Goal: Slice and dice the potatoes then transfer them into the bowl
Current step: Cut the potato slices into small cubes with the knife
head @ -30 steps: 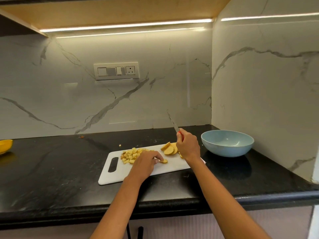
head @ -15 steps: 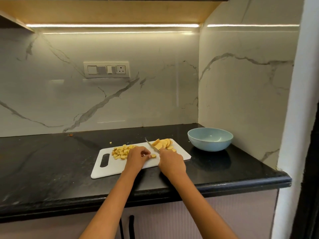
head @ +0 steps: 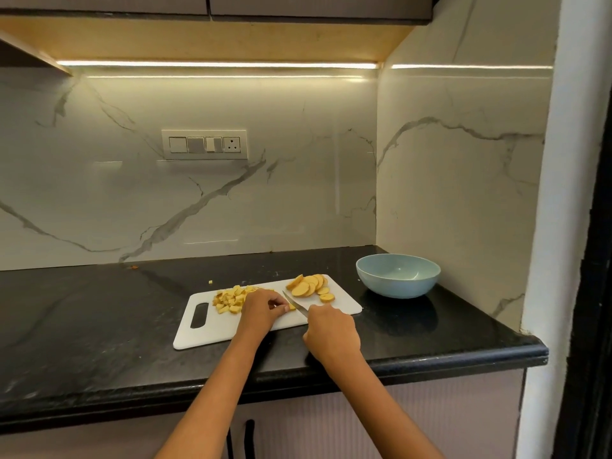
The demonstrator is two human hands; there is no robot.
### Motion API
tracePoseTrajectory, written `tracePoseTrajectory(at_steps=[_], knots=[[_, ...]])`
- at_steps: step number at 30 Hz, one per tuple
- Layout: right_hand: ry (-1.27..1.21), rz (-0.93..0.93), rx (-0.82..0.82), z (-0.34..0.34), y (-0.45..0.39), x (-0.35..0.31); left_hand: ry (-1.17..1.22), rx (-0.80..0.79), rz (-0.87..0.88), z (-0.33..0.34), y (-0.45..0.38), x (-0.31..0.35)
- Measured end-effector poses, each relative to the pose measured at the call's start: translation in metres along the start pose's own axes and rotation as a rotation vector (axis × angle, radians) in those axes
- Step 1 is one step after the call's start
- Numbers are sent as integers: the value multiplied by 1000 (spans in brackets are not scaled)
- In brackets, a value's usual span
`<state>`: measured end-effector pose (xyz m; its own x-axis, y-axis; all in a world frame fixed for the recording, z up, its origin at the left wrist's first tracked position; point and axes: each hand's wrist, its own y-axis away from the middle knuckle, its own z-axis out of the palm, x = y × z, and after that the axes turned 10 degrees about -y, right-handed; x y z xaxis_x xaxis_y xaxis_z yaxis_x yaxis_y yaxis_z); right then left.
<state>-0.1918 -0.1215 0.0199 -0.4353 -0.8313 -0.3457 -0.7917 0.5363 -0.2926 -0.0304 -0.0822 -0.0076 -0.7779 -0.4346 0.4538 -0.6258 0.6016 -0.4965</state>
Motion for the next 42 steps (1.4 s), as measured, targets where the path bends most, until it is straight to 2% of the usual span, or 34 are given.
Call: tracePoseTrajectory(at_steps=[8, 19, 25, 32, 38, 42], knots=[[54, -22, -68, -2, -9, -5, 16, -26, -17, 1, -3, -3], [-12, -19, -139, -12, -20, -2, 21, -40, -11, -1, -3, -3], [5, 6, -98, -5, -8, 5, 25, -33, 10, -2, 1, 0], [140, -85, -60, 0, -7, -7, 23, -27, 43, -2, 1, -1], [-45, 31, 4, 3, -6, 4, 39, -11, 33, 0, 1, -2], [-64, 32, 27, 5, -4, 3, 58, 22, 9, -1, 0, -2]])
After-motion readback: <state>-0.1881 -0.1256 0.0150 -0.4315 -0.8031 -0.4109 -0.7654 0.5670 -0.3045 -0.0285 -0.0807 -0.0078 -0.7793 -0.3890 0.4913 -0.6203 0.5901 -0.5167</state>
